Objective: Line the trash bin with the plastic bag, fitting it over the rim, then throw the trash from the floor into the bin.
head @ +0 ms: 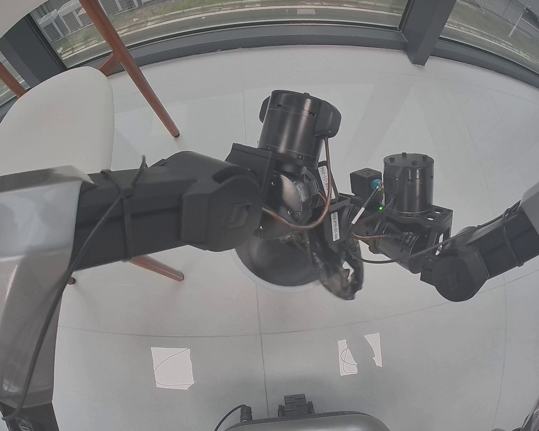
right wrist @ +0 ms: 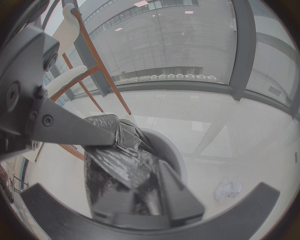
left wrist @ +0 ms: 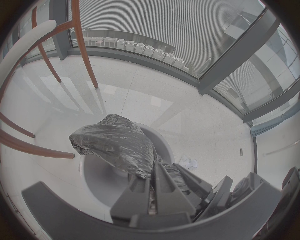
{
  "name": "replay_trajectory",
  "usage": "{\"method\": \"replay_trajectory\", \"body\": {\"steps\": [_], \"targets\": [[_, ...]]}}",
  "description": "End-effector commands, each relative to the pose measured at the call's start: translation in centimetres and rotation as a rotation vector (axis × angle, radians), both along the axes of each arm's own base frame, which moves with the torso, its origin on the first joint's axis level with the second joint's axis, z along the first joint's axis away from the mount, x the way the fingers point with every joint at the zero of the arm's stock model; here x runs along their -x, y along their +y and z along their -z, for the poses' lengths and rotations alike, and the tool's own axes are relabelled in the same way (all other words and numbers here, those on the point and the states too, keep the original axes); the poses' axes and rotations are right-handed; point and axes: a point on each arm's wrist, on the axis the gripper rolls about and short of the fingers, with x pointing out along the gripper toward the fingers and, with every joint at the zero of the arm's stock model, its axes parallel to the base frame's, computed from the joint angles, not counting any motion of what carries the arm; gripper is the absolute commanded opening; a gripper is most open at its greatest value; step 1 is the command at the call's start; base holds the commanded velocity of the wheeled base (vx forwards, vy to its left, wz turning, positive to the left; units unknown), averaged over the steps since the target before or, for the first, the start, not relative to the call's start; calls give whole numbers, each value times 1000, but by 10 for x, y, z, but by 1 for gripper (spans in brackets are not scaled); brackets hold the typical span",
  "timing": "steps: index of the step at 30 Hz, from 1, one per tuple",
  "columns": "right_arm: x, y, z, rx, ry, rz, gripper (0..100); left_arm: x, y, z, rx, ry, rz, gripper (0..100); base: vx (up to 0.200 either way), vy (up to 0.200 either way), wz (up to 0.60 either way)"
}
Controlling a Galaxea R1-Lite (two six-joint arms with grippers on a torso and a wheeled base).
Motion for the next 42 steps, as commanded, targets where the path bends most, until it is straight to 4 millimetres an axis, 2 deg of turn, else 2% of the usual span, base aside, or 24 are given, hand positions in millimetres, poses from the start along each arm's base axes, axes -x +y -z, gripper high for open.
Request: {"method": "replay_trajectory", "body": {"steps": [1,19,23,24,30,37,41,42], "targets": [[4,4,-3,-9,-10,-16,0,0,1,0,0,1,-2,0,0,0,0],[6,10,-7,-27,-23,-30,0,-4,5,-7,59,-16,-54,0,0,0,0],[0,8,-14,-47,-46,-16,0,-6,5,-11,78,-31,-62,0,0,0,0],[-1,7,-16,-51,-49,-11,0,-6,5,-15,92,-44,-62,100,0,0,0],[-12,-6,-20,-62,-60,32,0,-8,10,-27,133,-71,-77,100,0,0,0],[-17,-15,-23,-72,-66,60,0,-12,36,-48,184,-103,-128,100,0,0,0],[-19,-17,-24,-73,-69,68,0,1,52,-74,259,-133,-145,100,0,0,0],[-19,-17,-24,-72,-70,68,0,3,53,-75,263,-133,-146,100,0,0,0]]}}
